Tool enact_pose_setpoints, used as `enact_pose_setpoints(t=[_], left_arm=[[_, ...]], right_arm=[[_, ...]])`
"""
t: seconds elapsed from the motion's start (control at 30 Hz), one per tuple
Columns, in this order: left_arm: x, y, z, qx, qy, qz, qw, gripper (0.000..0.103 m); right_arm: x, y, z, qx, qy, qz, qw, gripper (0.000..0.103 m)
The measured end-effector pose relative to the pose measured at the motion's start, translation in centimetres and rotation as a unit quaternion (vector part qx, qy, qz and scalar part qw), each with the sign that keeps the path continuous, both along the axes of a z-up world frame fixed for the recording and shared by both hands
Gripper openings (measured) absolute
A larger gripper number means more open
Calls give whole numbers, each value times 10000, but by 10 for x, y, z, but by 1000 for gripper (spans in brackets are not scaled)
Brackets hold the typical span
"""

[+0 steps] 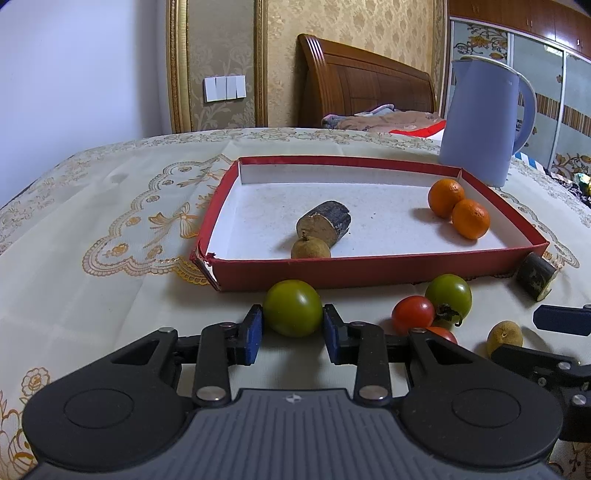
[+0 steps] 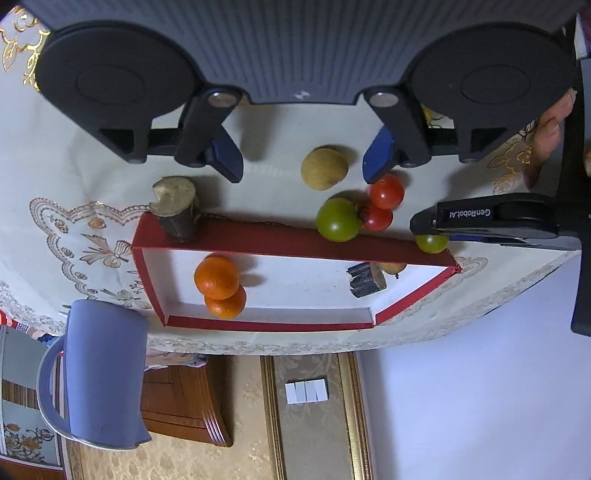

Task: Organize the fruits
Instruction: 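Move the right gripper to the small yellowish fruit and close on it, then lift and carry the green tomato with the left gripper while the right carries the yellowish fruit into the tray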

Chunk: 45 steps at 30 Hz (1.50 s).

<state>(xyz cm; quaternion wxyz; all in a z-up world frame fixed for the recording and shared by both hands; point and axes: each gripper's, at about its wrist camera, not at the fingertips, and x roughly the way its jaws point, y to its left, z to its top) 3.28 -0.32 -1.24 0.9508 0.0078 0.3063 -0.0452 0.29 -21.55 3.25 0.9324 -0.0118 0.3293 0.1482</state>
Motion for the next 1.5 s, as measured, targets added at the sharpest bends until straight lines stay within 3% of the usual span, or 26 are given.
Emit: enact_pose_setpoints(t=[0.43, 0.9, 1.07, 1.5], left_arm=[[-1, 0, 0, -69, 5, -77, 9999, 39], [-2, 4, 1, -211, -15, -15, 9998, 35], [-2, 2, 1, -92, -15, -5, 10000, 34], [-4, 4, 2, -192, -69, 6, 9998, 32]], right_arm=[[10, 9, -3, -139, 126, -34, 9998, 28], [12, 9, -4, -184, 85, -223, 9995, 27], [14, 3, -4, -150, 94, -467, 9988, 27], [14, 4, -4, -180, 98, -467, 9987, 28]])
